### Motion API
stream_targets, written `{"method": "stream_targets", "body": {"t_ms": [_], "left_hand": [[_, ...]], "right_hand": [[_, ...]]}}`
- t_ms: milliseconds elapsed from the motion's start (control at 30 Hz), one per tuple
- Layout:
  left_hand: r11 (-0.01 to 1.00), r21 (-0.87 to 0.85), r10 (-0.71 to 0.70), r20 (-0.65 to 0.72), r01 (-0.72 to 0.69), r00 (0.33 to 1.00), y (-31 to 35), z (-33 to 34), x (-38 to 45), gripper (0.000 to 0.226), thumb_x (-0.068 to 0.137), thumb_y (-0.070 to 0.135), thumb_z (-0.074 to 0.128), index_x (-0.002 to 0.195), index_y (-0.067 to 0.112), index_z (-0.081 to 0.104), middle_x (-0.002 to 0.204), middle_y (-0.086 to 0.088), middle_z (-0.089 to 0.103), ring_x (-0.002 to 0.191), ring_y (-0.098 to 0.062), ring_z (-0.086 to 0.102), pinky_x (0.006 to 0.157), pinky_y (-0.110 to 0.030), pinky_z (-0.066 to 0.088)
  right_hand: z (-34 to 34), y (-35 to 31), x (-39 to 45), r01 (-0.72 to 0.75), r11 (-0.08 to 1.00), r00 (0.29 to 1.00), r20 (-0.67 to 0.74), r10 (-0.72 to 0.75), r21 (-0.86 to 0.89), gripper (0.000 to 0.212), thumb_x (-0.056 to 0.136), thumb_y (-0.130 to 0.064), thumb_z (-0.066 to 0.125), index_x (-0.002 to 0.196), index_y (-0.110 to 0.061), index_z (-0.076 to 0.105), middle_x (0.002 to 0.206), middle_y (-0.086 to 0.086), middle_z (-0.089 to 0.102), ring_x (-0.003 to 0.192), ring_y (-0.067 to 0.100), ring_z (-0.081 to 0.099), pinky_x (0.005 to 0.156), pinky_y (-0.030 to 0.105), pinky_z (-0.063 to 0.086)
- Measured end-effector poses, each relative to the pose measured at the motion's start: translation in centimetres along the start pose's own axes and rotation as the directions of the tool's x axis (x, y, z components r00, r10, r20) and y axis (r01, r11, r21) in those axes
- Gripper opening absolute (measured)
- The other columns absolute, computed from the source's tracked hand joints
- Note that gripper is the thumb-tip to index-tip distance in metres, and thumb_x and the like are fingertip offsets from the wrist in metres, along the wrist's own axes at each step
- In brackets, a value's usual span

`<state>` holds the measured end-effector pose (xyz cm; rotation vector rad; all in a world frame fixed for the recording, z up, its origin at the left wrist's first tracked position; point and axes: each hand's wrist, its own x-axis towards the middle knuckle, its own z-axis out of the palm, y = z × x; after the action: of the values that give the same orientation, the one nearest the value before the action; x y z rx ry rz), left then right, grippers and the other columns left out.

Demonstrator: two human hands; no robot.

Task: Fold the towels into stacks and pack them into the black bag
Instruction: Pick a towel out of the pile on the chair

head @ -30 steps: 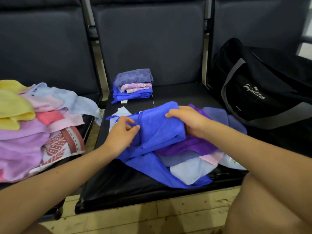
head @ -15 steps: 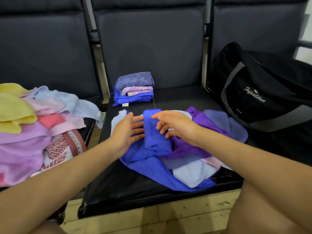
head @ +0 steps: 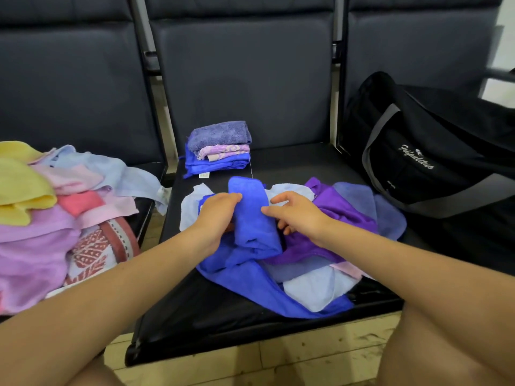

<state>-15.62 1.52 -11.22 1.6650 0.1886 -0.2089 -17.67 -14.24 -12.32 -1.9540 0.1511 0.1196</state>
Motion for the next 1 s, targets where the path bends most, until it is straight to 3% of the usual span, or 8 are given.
{"method": "stream_targets", "body": {"t_ms": [67, 233, 400, 533, 667, 800, 900, 1000], "left_hand": [[0.998, -0.022, 0.059, -0.077, -0.061, 0.995, 0.0, -0.7, 0.0, 0.016, 0.092, 0.022, 0.05, 0.08, 0.015, 0.056, 0.09, -0.004, 0.059, 0.084, -0.02, 0.053, 0.078, -0.036, 0.045], [0.967, 0.167, 0.226, -0.214, -0.192, 0.95, -0.8, -4.0, 0.5, 0.014, 0.095, 0.016, 0.043, 0.085, 0.011, 0.052, 0.082, -0.002, 0.049, 0.074, -0.016, 0.042, 0.065, -0.029, 0.035], [0.874, 0.474, 0.224, -0.197, -0.107, 0.954, -3.1, -5.8, 0.5, 0.016, 0.096, 0.016, 0.045, 0.088, 0.004, 0.052, 0.081, -0.006, 0.052, 0.079, -0.024, 0.046, 0.067, -0.035, 0.035], [0.829, 0.549, 0.21, -0.127, -0.108, 0.969, -3.3, -5.5, -0.2, 0.016, 0.094, 0.016, 0.048, 0.085, 0.003, 0.049, 0.08, -0.007, 0.052, 0.075, -0.023, 0.046, 0.066, -0.035, 0.036], [0.958, 0.288, 0.033, -0.07, -0.012, 0.997, -2.8, -5.3, -1.1, 0.015, 0.089, 0.013, 0.046, 0.077, 0.009, 0.054, 0.082, -0.01, 0.061, 0.078, -0.025, 0.056, 0.07, -0.035, 0.044], [0.994, 0.092, -0.067, 0.016, 0.066, 0.998, -1.9, -5.0, -1.9, 0.016, 0.087, 0.01, 0.044, 0.086, 0.007, 0.06, 0.079, -0.01, 0.063, 0.073, -0.023, 0.062, 0.065, -0.032, 0.049], [0.994, 0.083, -0.079, 0.077, 0.073, 0.994, -1.3, -4.4, -2.9, 0.016, 0.091, 0.018, 0.046, 0.084, 0.009, 0.058, 0.071, -0.008, 0.058, 0.058, -0.018, 0.058, 0.059, -0.032, 0.052], [0.98, -0.096, -0.149, 0.205, 0.172, 0.967, -0.9, -4.2, -3.1, 0.046, 0.092, 0.05, 0.048, 0.112, 0.011, 0.064, 0.101, -0.008, 0.069, 0.087, -0.024, 0.068, 0.073, -0.039, 0.057]], "right_hand": [[0.0, -0.1, 0.0, 0.025, 1.0, 1.0, 0.017, -0.026, 0.01, 0.041, 0.089, -0.034, 0.066, 0.119, -0.01, 0.053, 0.076, 0.005, 0.058, 0.059, 0.013, 0.054, 0.046, 0.02, 0.043], [0.9, -0.6, -0.4, 0.118, 0.988, 0.987, 0.117, -0.106, -0.103, 0.021, 0.088, -0.038, 0.065, 0.092, -0.017, 0.061, 0.074, 0.001, 0.059, 0.06, 0.013, 0.054, 0.048, 0.024, 0.044], [2.4, -1.3, -0.7, 0.099, 0.971, 0.982, 0.179, -0.059, -0.218, 0.048, 0.087, -0.052, 0.061, 0.094, -0.005, 0.066, 0.07, -0.002, 0.061, 0.061, 0.015, 0.053, 0.049, 0.022, 0.042], [3.3, -1.9, -0.7, 0.069, 0.959, 0.983, 0.185, -0.017, -0.275, 0.045, 0.084, -0.056, 0.062, 0.072, -0.013, 0.054, 0.064, 0.001, 0.056, 0.057, 0.017, 0.051, 0.053, 0.024, 0.042], [3.6, -1.7, -1.0, 0.012, 0.983, 0.974, 0.226, 0.031, -0.183, 0.026, 0.085, -0.037, 0.067, 0.083, -0.012, 0.061, 0.075, 0.002, 0.059, 0.066, 0.018, 0.053, 0.056, 0.024, 0.041], [3.2, -2.5, -1.4, -0.017, 0.993, 0.972, 0.236, -0.012, 0.121, 0.013, 0.082, -0.022, 0.064, 0.089, -0.011, 0.066, 0.089, 0.004, 0.067, 0.08, 0.017, 0.061, 0.073, 0.028, 0.047], [2.6, -4.2, -1.7, 0.001, 0.935, 0.974, 0.211, -0.082, 0.356, 0.032, 0.063, -0.024, 0.064, 0.093, -0.013, 0.06, 0.089, 0.009, 0.061, 0.084, 0.021, 0.056, 0.078, 0.036, 0.042], [1.4, -5.3, -2.0, -0.031, 0.841, 0.958, 0.256, -0.129, 0.541, 0.046, 0.064, -0.018, 0.065, 0.108, -0.005, 0.059, 0.099, 0.015, 0.061, 0.091, 0.027, 0.057, 0.083, 0.039, 0.042]]}}
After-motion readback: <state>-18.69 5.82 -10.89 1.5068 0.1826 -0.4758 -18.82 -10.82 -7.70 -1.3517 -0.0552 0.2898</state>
